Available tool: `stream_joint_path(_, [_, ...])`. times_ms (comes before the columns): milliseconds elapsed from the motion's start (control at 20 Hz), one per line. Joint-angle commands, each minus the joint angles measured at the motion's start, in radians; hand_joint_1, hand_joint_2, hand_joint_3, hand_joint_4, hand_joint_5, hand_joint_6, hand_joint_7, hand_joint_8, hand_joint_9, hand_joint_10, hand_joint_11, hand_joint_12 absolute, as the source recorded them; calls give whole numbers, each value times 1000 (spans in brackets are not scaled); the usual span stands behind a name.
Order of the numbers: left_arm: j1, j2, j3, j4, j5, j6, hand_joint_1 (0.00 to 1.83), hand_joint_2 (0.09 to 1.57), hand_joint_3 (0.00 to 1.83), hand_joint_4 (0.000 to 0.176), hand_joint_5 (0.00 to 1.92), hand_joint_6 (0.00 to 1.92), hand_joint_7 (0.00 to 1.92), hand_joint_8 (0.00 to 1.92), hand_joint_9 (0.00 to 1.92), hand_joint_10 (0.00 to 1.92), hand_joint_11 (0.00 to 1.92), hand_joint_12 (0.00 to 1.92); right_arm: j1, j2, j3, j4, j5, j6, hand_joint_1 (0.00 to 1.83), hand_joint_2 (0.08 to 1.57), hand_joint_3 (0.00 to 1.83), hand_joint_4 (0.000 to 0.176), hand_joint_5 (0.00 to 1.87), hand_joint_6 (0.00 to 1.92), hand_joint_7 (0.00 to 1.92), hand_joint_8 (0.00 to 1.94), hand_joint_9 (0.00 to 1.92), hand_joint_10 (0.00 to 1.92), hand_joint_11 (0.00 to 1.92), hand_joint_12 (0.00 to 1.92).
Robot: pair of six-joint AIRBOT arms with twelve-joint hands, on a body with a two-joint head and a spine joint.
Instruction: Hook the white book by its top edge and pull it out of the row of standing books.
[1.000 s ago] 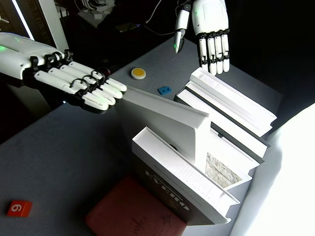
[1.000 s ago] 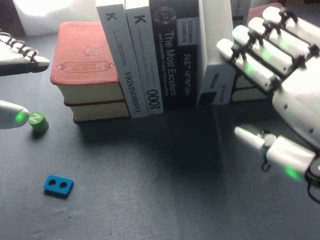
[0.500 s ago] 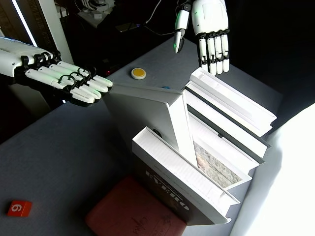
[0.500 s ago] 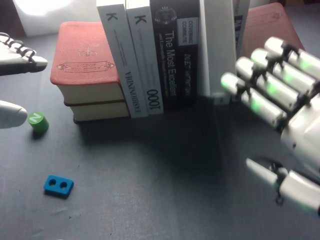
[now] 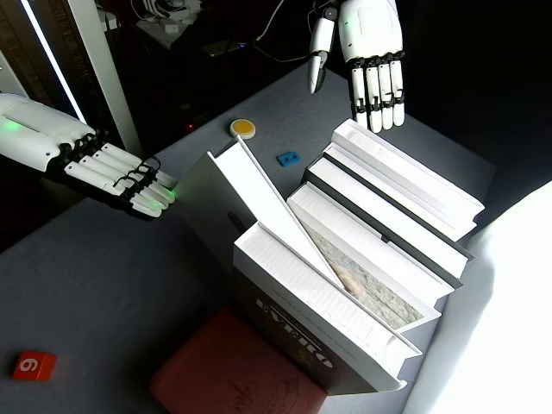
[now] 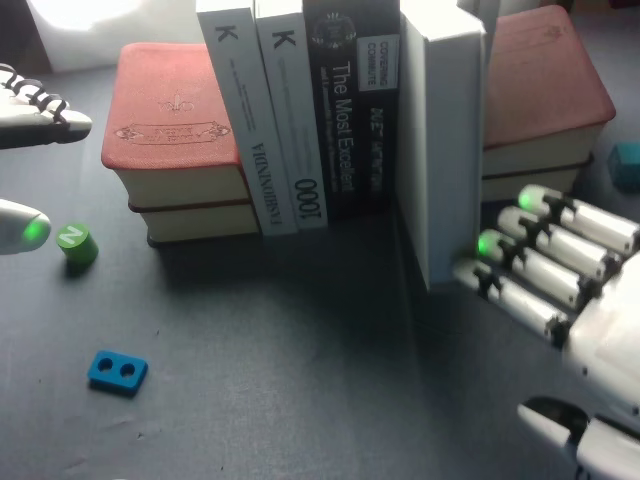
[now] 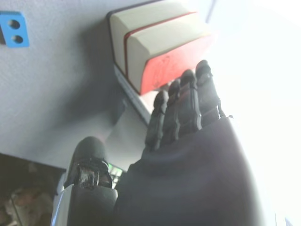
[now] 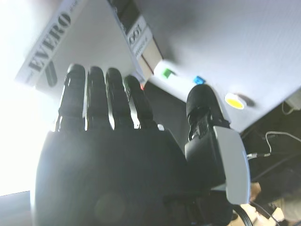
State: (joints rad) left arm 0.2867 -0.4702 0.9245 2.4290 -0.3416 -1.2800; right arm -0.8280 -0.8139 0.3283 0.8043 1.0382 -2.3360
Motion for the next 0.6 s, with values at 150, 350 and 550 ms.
stream_joint_path(150, [-13,1,0,-14,71,1,0,1355,6,0,4,0,0,0,0,0,0,0,-16,-25,24,-56,108,-20,0,1363,3,0,4,2,0,0,0,0,0,0])
stream_joint_path(350, [-13,1,-2,-14,72,1,0,1349,2,0,14,3,7,1,0,0,0,0,-18,-37,36,-56,103,-19,0,1353,0,0,27,10,25,9,12,5,4,2])
stream_joint_path(550, [-13,1,-1,-14,73,1,0,1354,5,0,13,5,8,3,0,0,0,0,-22,-42,40,-56,100,-19,0,1354,0,0,4,0,3,0,0,0,0,0])
